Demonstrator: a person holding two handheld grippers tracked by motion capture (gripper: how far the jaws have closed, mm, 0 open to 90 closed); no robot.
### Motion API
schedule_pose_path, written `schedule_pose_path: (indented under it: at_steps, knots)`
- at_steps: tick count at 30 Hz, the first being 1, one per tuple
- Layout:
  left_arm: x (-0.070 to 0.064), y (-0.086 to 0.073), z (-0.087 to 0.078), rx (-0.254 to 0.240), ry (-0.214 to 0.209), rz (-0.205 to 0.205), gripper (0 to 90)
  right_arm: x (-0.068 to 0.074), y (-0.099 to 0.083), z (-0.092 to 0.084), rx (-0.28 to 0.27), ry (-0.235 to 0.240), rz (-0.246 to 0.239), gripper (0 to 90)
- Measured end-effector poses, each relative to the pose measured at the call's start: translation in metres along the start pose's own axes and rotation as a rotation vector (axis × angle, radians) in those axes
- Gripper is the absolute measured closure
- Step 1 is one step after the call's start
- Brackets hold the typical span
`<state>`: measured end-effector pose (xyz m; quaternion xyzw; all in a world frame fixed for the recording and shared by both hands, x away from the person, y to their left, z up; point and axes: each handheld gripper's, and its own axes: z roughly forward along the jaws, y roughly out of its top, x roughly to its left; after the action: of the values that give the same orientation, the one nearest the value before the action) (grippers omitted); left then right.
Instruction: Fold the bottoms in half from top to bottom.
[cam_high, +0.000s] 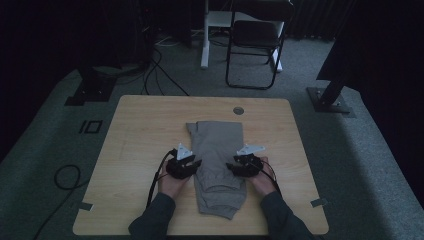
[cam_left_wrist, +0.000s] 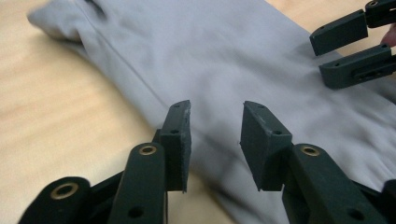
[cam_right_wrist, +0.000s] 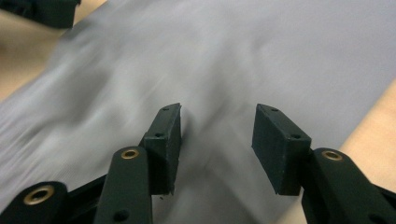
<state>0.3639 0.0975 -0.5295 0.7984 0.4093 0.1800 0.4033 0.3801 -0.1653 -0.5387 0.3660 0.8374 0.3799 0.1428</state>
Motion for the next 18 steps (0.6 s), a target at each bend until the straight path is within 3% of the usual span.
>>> schedule_pose_path:
  at_steps: [4,7,8,11,18]
  knots:
    - [0.004,0.011,0.027,0.031,0.024,0.016,61.1,-0.014,0.017,0.02,0.002,-0.068,0.044,49.7]
    - [0.007,0.006,0.039,0.069,0.015,-0.015,62.6,-0.021,0.021,0.031,0.023,-0.099,0.074,49.7]
    - [0.006,0.004,0.04,0.074,0.017,-0.008,63.6,-0.021,0.02,0.033,0.037,-0.104,0.08,49.5]
    - [0.002,-0.002,0.034,0.068,0.027,0.026,66.0,-0.016,0.012,0.032,0.005,-0.113,0.058,49.1]
    - [-0.009,-0.023,0.009,0.075,-0.008,0.03,69.6,0.002,-0.004,0.017,0.003,-0.074,0.024,49.3]
